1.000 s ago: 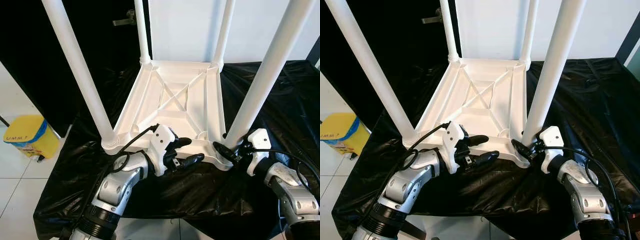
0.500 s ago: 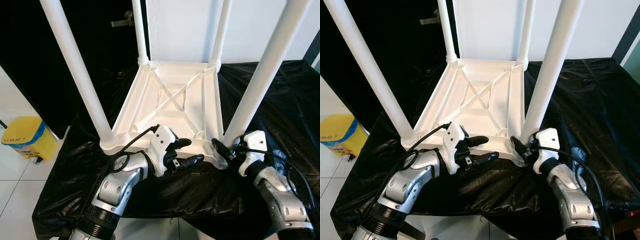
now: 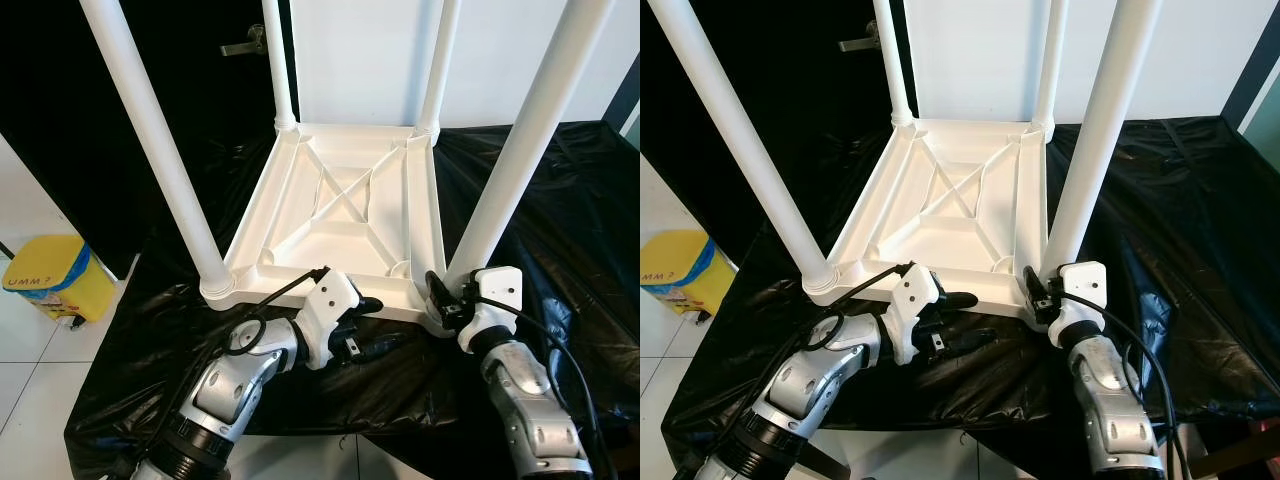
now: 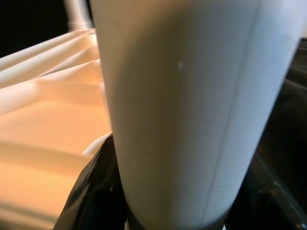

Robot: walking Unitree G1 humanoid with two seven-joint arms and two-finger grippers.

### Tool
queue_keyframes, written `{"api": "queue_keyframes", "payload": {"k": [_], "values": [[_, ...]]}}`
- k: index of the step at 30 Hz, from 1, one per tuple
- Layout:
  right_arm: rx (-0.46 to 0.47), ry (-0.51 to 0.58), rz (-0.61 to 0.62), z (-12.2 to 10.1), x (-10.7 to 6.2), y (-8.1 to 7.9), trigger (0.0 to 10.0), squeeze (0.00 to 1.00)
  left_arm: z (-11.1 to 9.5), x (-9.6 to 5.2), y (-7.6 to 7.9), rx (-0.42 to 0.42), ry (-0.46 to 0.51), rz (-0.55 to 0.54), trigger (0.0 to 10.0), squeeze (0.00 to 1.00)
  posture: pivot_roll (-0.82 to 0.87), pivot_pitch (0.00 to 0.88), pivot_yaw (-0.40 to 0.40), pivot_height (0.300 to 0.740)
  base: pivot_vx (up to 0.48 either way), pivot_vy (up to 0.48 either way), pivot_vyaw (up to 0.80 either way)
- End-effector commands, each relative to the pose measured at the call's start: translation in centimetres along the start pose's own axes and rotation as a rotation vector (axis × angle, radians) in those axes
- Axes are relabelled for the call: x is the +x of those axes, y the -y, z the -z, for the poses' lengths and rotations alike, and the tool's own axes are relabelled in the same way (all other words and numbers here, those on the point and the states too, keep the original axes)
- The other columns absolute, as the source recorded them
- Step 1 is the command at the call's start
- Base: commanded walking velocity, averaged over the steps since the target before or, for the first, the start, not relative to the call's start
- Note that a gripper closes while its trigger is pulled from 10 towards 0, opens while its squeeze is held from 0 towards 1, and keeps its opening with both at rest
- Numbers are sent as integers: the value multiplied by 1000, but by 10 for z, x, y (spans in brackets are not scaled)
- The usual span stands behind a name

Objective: Building children table

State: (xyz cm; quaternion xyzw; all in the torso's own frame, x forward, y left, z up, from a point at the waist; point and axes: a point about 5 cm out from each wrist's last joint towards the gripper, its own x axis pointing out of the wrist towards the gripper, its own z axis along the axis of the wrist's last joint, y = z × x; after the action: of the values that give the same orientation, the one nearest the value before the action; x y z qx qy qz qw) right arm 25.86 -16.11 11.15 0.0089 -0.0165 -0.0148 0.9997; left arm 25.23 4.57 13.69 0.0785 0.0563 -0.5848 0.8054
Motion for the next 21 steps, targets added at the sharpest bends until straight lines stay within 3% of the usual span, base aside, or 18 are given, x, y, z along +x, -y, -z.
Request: {"api": "queue_keyframes", "payload": {"k": [1, 18, 19, 20, 21], "values": [[-3, -89, 82, 16, -5, 8, 10000, 0, 0, 0, 6, 4, -7, 80, 10000, 0, -190, 6, 46, 740, 0, 0, 0], [-29, -75, 117, 12, -5, 2, 10000, 0, 2, -3, 3, 0, -19, 56, 10000, 0, -182, 13, 48, 740, 0, 0, 0], [-28, -73, 121, 12, -4, 2, 10000, 157, 2, -3, 3, 1, -19, 54, 10000, 0, -181, 13, 48, 740, 0, 0, 0], [-28, -73, 121, 12, -4, 2, 10000, 157, 2, -3, 3, 1, -19, 54, 10000, 0, -181, 13, 48, 740, 0, 0, 0], [-23, -64, 115, 11, -4, 3, 10000, 1000, 2, -3, 3, 1, -18, 49, 10000, 0, -179, 13, 47, 740, 0, 0, 0]]}}
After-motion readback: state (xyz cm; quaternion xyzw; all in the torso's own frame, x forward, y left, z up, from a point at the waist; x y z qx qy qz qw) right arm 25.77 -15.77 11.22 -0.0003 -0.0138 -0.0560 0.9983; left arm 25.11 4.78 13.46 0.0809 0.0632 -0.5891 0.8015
